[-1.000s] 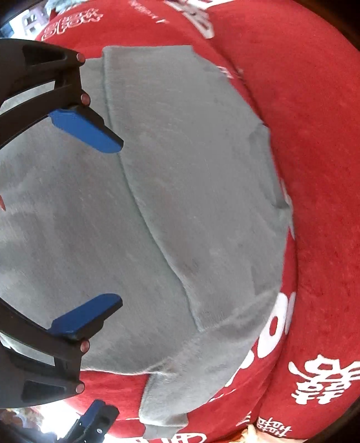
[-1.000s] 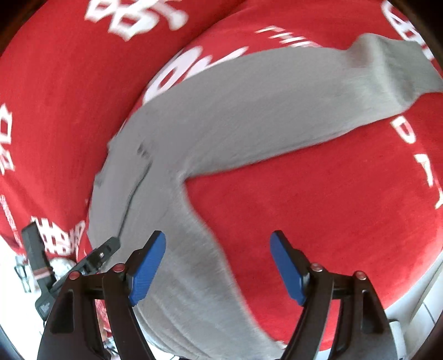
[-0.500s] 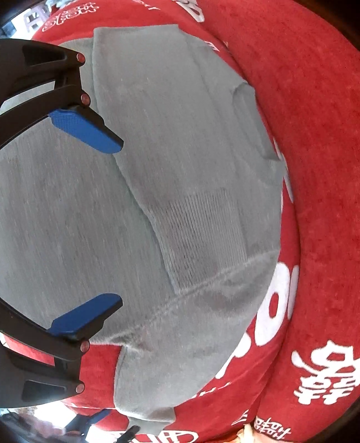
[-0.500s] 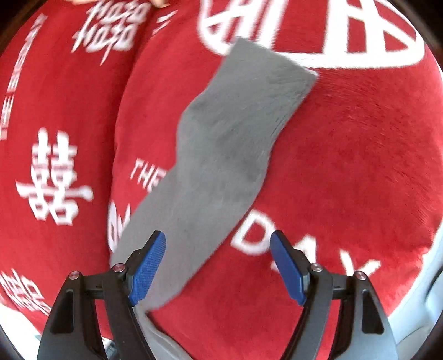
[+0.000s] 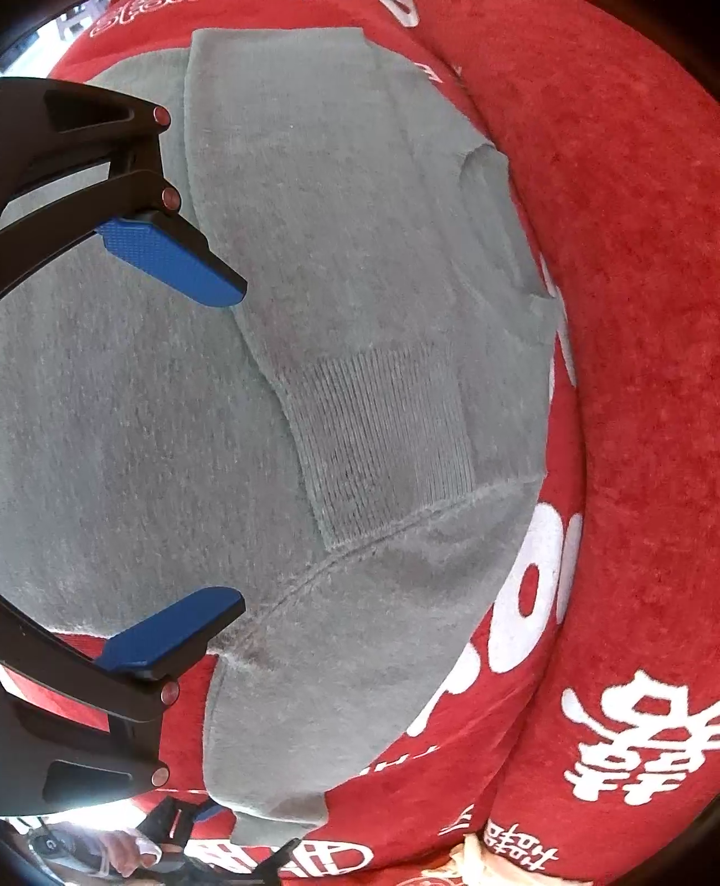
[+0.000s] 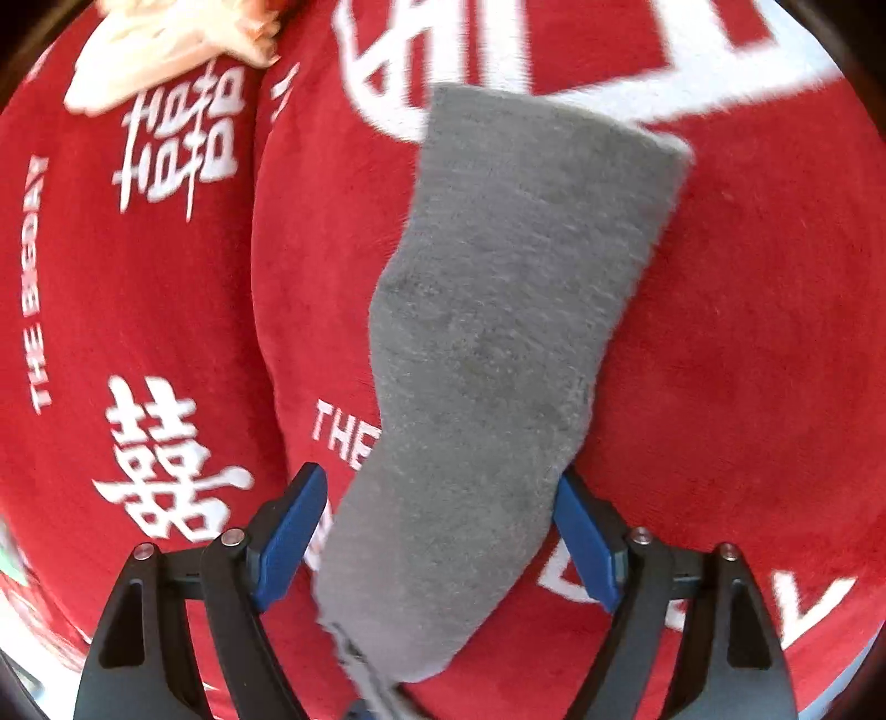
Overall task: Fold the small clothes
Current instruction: 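Grasp the other sleeve cuff with the right tool, then fold the sleeve across the sweater body with the right tool, release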
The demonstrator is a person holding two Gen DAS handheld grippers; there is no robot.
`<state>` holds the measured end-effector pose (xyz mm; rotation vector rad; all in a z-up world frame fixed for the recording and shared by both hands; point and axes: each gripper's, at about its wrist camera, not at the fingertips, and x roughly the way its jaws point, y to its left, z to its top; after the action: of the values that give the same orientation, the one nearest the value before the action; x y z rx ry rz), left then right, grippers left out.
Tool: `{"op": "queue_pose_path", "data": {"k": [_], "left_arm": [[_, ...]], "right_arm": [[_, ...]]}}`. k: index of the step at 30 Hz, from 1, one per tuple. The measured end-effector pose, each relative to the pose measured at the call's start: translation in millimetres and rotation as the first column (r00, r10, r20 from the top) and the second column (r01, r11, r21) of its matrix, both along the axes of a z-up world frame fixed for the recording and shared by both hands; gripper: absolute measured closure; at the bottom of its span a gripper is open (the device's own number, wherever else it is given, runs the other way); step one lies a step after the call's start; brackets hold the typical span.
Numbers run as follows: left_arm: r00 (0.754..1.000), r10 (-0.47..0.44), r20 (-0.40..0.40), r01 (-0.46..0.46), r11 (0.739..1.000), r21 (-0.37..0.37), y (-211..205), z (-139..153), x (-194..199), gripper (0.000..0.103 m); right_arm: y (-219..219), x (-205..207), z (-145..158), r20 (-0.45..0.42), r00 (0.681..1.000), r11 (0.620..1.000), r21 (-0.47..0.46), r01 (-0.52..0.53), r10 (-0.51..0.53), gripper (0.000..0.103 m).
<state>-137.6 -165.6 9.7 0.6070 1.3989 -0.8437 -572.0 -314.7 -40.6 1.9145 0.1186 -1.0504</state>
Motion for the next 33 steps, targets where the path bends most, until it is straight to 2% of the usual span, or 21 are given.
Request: {"op": "queue_pose_path", "data": {"k": [1, 2, 3, 4, 5, 7, 10, 13, 16, 20, 24, 26, 28, 30, 32, 33], "left_arm": [[1.0, 0.005, -0.003, -0.005, 1.0, 0.001, 1, 0, 1, 0.001], [1.0, 0.011, -0.007, -0.011, 1.0, 0.002, 4, 0, 4, 0.001], [1.0, 0.014, -0.002, -0.014, 1.0, 0.002, 7, 0, 6, 0.001], [1.0, 0.016, 0.004, -0.016, 1.0, 0.002, 8, 0, 7, 0.001], [1.0, 0.018, 0.012, -0.018, 1.0, 0.003, 11, 1, 9, 0.001], [1.0, 0.026, 0.01, -0.026, 1.0, 0.0, 16, 1, 14, 0.001], [0.999, 0.042, -0.009, -0.042, 0.999, -0.012, 25, 3, 23, 0.001], [0.999, 0.048, -0.016, -0.049, 0.999, -0.021, 33, 5, 32, 0.001], [0.998, 0.056, 0.017, -0.055, 0.998, -0.025, 44, 11, 43, 0.001], [0.996, 0.087, 0.03, -0.086, 0.996, -0.036, 64, 16, 64, 0.001], [0.988, 0.147, 0.049, -0.144, 0.988, -0.058, 92, 20, 92, 0.001], [0.983, 0.177, 0.058, -0.173, 0.983, -0.06, 106, 21, 103, 0.001], [0.975, 0.211, 0.068, -0.207, 0.977, -0.058, 123, 20, 117, 0.001], [0.969, 0.235, 0.07, -0.233, 0.971, -0.045, 139, 15, 131, 0.001], [0.965, 0.254, 0.068, -0.252, 0.967, -0.035, 148, 11, 139, 0.001], [0.961, 0.268, 0.064, -0.266, 0.963, -0.034, 157, 10, 146, 0.001]], "right_arm": [[3, -3, -4, 0.029, 0.999, 1.0, 0.014, 0.027, -0.027, 0.03], [5, -4, -7, 0.048, 0.998, 0.999, 0.024, 0.04, -0.041, 0.039], [5, -4, -10, 0.065, 0.997, 0.998, 0.032, 0.045, -0.047, 0.054], [6, -4, -15, 0.1, 0.994, 0.998, 0.043, 0.046, -0.05, 0.079], [5, 0, -17, 0.122, 0.991, 0.998, 0.048, 0.046, -0.052, 0.095], [4, 5, -14, 0.152, 0.988, 0.999, 0.014, 0.033, -0.035, 0.097], [-5, 29, 2, 0.21, 0.976, 0.997, -0.071, -0.036, 0.05, 0.097], [-12, 60, 24, 0.289, 0.946, 0.982, -0.159, -0.104, 0.147, 0.097], [-19, 98, 45, 0.318, 0.909, 0.95, -0.239, -0.2, 0.271, 0.097], [-20, 171, 72, 0.304, 0.828, 0.866, -0.337, -0.369, 0.471, 0.097], [-4, 263, 88, 0.24, 0.696, 0.722, -0.397, -0.566, 0.677, 0.097], [15, 315, 87, 0.198, 0.608, 0.63, -0.397, -0.667, 0.769, 0.097], [37, 358, 78, 0.149, 0.526, 0.541, -0.368, -0.757, 0.837, 0.097], [61, 397, 60, 0.083, 0.439, 0.443, -0.291, -0.848, 0.895, 0.097], [78, 421, 40, 0.004, 0.377, 0.372, -0.171, -0.912, 0.926, 0.093], [82, 427, 33, -0.029, 0.365, 0.36, -0.115, -0.926, 0.93, 0.093]]}}
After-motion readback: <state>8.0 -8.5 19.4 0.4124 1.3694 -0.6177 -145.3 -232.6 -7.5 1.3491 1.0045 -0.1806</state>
